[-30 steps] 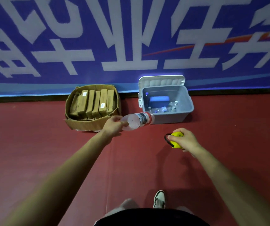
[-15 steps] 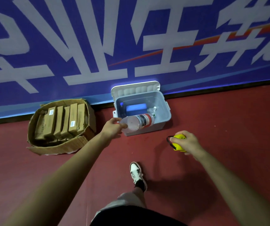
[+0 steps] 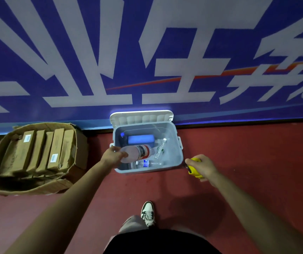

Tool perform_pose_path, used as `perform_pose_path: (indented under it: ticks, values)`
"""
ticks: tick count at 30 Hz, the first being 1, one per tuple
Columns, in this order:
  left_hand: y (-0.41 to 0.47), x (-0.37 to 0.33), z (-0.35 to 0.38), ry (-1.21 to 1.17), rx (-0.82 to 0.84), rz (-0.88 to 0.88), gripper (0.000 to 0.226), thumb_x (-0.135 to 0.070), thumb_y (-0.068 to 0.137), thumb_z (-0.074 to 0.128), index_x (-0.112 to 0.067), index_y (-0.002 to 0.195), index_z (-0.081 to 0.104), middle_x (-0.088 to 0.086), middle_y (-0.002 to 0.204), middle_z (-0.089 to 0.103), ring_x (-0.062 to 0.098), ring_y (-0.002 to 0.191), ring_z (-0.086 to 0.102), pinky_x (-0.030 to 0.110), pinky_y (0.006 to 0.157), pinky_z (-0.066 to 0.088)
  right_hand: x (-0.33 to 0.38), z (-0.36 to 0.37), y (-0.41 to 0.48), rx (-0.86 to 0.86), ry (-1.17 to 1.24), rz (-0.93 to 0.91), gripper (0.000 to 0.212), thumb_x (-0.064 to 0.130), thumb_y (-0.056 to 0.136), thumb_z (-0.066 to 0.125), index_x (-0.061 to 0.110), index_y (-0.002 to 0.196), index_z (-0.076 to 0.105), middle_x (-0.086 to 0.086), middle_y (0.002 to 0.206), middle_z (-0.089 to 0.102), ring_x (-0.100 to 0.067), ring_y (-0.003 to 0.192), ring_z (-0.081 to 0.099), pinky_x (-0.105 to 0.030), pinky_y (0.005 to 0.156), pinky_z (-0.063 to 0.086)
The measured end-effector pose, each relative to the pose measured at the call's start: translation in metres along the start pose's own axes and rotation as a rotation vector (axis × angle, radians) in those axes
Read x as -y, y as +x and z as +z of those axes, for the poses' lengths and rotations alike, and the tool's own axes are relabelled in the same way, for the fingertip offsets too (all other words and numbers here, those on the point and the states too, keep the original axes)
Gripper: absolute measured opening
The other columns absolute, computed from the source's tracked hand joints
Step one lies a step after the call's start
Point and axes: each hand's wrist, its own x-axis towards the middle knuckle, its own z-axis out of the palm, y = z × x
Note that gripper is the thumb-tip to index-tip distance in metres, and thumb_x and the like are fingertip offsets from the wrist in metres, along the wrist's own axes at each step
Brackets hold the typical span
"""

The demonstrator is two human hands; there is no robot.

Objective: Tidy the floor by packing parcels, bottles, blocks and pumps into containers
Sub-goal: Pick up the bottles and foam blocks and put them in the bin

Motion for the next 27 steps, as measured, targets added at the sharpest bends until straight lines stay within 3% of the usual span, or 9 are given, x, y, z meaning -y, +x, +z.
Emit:
perform_pose_path:
  ticks: [2,5,9,11,16,19,21,23,27]
  values:
    - [0.016,-0.013,0.008,0.025,-0.002,-0.021,0.036,-0.009,0.083,0.065,-0.001,0.117,0.058,0.014,0.099,0.058,0.027,0.082,0.055,0.026,0.059,0.045,0.010,-0.006,0.024,0.022,0.041,0.021,0.022,0.034,0.086,0.063,0.018,0.072,0.055,-0.003,0.060,0.057,-0.019,0.053,0.053,-0.029,0.060,0.047]
    - [0.037,-0.029,0.025,0.054,-0.003,-0.068,0.040,-0.010,0.082,0.066,-0.001,0.119,0.057,0.018,0.108,0.062,0.033,0.093,0.061,0.036,0.082,0.051,0.026,-0.012,0.062,0.028,0.089,0.039,0.017,0.036,0.086,0.063,0.021,0.084,0.056,-0.005,0.076,0.060,-0.023,0.069,0.057,-0.029,0.060,0.046]
    - [0.070,-0.052,0.050,0.025,-0.025,-0.141,0.043,-0.012,0.081,0.067,-0.006,0.122,0.056,0.024,0.117,0.062,0.042,0.108,0.059,0.045,0.088,0.050,0.053,-0.014,0.126,0.055,0.023,0.024,0.021,0.036,0.082,0.065,0.017,0.076,0.057,-0.005,0.066,0.057,-0.020,0.056,0.055,-0.026,0.056,0.045]
    - [0.086,-0.062,0.063,0.049,-0.031,-0.171,0.046,-0.013,0.081,0.067,-0.007,0.124,0.054,0.027,0.118,0.061,0.045,0.110,0.057,0.048,0.090,0.049,0.065,-0.012,0.162,0.044,-0.041,-0.030,0.023,0.037,0.079,0.068,0.016,0.075,0.057,-0.007,0.070,0.060,-0.025,0.065,0.063,-0.028,0.060,0.047]
    - [0.128,-0.089,0.099,0.142,-0.025,-0.225,0.051,-0.016,0.079,0.068,-0.008,0.127,0.053,0.021,0.117,0.063,0.037,0.104,0.063,0.039,0.086,0.052,0.091,-0.007,0.237,0.027,-0.178,-0.109,0.043,0.033,0.078,0.072,0.008,0.111,0.062,-0.018,0.112,0.059,-0.031,0.110,0.053,-0.030,0.087,0.041]
    - [0.156,-0.107,0.123,0.200,-0.002,-0.217,0.051,-0.019,0.079,0.067,-0.010,0.127,0.054,0.015,0.119,0.061,0.025,0.082,0.064,0.026,0.066,0.053,0.092,-0.005,0.271,0.033,-0.178,-0.136,0.043,0.024,0.081,0.069,0.006,0.119,0.059,-0.020,0.116,0.057,-0.031,0.116,0.049,-0.031,0.092,0.040]
    - [0.179,-0.117,0.143,0.277,-0.003,-0.182,0.052,-0.021,0.078,0.066,-0.010,0.128,0.054,0.016,0.124,0.058,0.025,0.096,0.060,0.028,0.077,0.050,0.085,-0.006,0.295,0.030,-0.170,-0.120,0.036,0.017,0.082,0.064,0.004,0.116,0.061,-0.021,0.115,0.060,-0.033,0.112,0.055,-0.035,0.093,0.044]
    - [0.194,-0.125,0.161,0.331,-0.001,-0.168,0.054,-0.022,0.081,0.063,-0.009,0.132,0.049,0.018,0.132,0.048,0.028,0.115,0.051,0.028,0.092,0.042,0.071,-0.009,0.309,0.071,-0.203,-0.099,0.026,0.010,0.083,0.060,-0.002,0.105,0.065,-0.024,0.108,0.065,-0.036,0.102,0.062,-0.038,0.088,0.048]
    - [0.205,-0.136,0.183,0.415,0.026,-0.157,0.056,-0.025,0.085,0.061,-0.008,0.135,0.042,0.015,0.135,0.038,0.031,0.112,0.053,0.034,0.094,0.042,0.038,-0.023,0.311,0.170,-0.219,-0.026,0.018,0.000,0.085,0.053,-0.006,0.091,0.070,-0.020,0.084,0.068,-0.027,0.081,0.061,-0.028,0.058,0.038]
